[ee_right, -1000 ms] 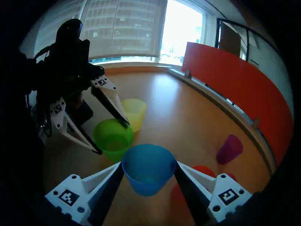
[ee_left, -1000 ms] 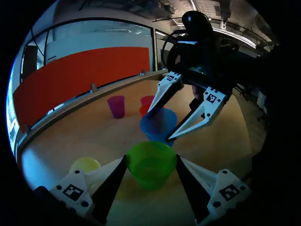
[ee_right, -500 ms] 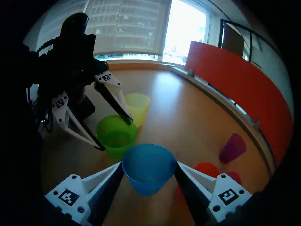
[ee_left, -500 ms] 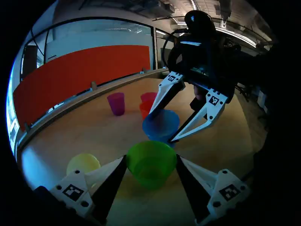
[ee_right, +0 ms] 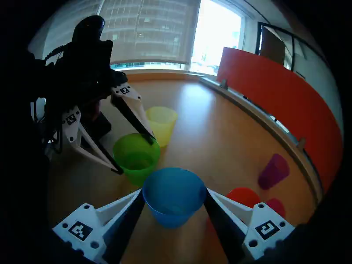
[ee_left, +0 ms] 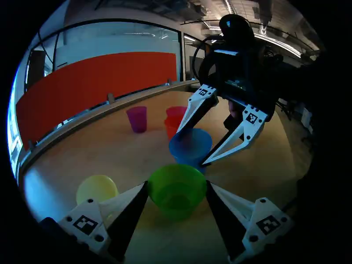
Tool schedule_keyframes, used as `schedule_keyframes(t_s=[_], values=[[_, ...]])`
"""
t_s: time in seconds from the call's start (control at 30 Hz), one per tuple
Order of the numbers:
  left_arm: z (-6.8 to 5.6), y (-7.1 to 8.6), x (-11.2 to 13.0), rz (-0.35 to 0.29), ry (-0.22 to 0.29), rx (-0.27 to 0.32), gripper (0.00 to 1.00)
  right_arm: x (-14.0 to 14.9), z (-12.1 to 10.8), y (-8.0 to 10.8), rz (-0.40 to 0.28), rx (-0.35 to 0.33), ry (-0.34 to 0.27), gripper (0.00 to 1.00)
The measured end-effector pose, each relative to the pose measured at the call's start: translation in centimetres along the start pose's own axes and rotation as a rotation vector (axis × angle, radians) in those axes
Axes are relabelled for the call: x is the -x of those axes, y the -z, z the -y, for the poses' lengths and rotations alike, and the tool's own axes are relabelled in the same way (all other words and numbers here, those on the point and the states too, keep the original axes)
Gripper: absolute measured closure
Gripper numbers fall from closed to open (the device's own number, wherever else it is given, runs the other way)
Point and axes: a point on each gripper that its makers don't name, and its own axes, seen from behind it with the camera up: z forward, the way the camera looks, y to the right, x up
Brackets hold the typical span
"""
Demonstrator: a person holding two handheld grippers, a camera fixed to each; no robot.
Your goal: Pour water
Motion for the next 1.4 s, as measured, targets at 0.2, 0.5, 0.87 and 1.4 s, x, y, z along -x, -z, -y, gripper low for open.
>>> schedule_keyframes(t_s=[0.2, 0.5, 0.87, 1.4], values=[[0.0, 0.1, 0.1, 0.0, 0.002, 0.002, 0.1, 0.4, 0.1, 0.1, 0.009, -0.003, 0.003, 0.07], [0.2, 0.1, 0.2, -0.001, 0.013, 0.004, 0.1, 0.8, 0.1, 0.4, 0.013, 0.003, 0.011, 0.06], [0.3, 0.1, 0.1, -0.003, 0.02, 0.002, 0.1, 1.3, -0.1, 0.8, 0.02, 0.016, 0.006, 0.06], [0.4, 0.0, 0.2, -0.001, 0.022, 0.001, 0.09, 1.6, -0.2, 1.1, 0.022, 0.022, -0.012, 0.06]])
